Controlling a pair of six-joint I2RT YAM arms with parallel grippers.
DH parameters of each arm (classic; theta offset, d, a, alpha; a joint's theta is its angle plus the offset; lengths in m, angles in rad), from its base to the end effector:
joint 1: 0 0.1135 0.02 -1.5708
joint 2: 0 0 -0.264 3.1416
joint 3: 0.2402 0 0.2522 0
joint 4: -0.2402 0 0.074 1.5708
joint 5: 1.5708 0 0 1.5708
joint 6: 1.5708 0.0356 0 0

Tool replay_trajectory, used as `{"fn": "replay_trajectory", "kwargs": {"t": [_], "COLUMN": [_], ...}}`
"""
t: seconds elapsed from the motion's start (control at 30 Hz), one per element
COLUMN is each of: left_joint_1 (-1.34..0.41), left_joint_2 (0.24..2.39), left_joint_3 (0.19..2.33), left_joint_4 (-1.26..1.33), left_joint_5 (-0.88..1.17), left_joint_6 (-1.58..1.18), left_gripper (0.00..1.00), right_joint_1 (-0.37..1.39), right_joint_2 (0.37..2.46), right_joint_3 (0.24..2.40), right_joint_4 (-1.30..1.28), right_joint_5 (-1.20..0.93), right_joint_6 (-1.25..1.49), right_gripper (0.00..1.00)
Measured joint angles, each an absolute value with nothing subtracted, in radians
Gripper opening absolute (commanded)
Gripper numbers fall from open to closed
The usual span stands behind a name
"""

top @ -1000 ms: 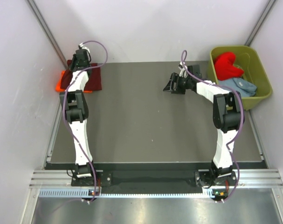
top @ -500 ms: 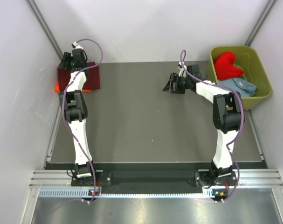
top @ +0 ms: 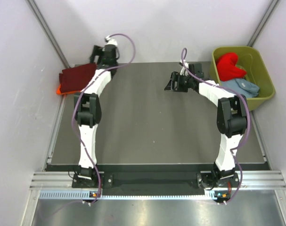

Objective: Fold and stack the t-shirts
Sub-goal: Neatly place the folded tshirt to the corner

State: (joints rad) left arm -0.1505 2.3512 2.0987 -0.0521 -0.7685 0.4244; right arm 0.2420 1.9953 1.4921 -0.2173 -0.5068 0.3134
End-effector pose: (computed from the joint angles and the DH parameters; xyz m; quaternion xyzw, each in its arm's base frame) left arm 0.5504 -0.0584 0.2681 -0.0008 0.7796 0.3743 0.5021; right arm 0.4340 0.1249 0.2191 -0.0719 0.8850 0.3291 0.3214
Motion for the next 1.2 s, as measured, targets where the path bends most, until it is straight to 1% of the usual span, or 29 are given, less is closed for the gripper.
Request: {"fn": "replay_trajectory", "kwargs": {"t": [0.03, 0.07, 0.1, 0.23, 0.33, 0.47, 0.5, 0.67, 0.8, 1.03, 1.2], "left_joint_1": [-0.186, -0.216, -0.239, -0.255, -0.239, -0.239, -0.244, -0.264, -0.263, -0.263, -0.263], "left_joint_2": [2.324, 2.292, 2.259, 2.132, 2.047, 1.986, 1.979, 1.948, 1.904, 1.766, 1.747], "left_joint_3": [2.099, 2.099, 2.097, 2.037, 1.961, 1.879, 1.871, 1.867, 1.865, 1.742, 1.739], "left_joint_4": [-0.103, -0.163, -0.221, -0.365, -0.445, -0.512, -0.525, -0.547, -0.547, -0.532, -0.532], "left_joint_5": [-0.724, -0.675, -0.601, -0.358, -0.189, -0.046, -0.03, -0.004, 0.012, 0.057, 0.076], "left_joint_6": [0.375, 0.32, 0.26, 0.062, -0.056, -0.11, -0.111, -0.101, -0.103, -0.129, -0.11], "left_gripper": [0.93, 0.93, 0.92, 0.91, 0.93, 0.95, 0.99, 0.99, 0.99, 0.99, 0.99], "right_joint_1": [0.242, 0.242, 0.242, 0.242, 0.242, 0.242, 0.242, 0.242, 0.242, 0.241, 0.24], "right_joint_2": [1.982, 1.973, 1.959, 1.898, 1.84, 1.749, 1.726, 1.596, 1.465, 1.209, 1.09], "right_joint_3": [1.492, 1.492, 1.492, 1.492, 1.494, 1.505, 1.507, 1.503, 1.451, 1.242, 1.169], "right_joint_4": [-0.223, -0.227, -0.234, -0.257, -0.281, -0.319, -0.324, -0.348, -0.356, -0.419, -0.481], "right_joint_5": [-0.492, -0.484, -0.466, -0.393, -0.304, -0.173, -0.144, -0.004, 0.085, 0.166, 0.168], "right_joint_6": [0.305, 0.298, 0.289, 0.247, 0.204, 0.103, 0.07, -0.084, -0.16, -0.169, -0.134], "right_gripper": [0.8, 0.9, 0.94, 1.0, 1.0, 1.0, 1.0, 1.0, 1.0, 1.0, 1.0]}}
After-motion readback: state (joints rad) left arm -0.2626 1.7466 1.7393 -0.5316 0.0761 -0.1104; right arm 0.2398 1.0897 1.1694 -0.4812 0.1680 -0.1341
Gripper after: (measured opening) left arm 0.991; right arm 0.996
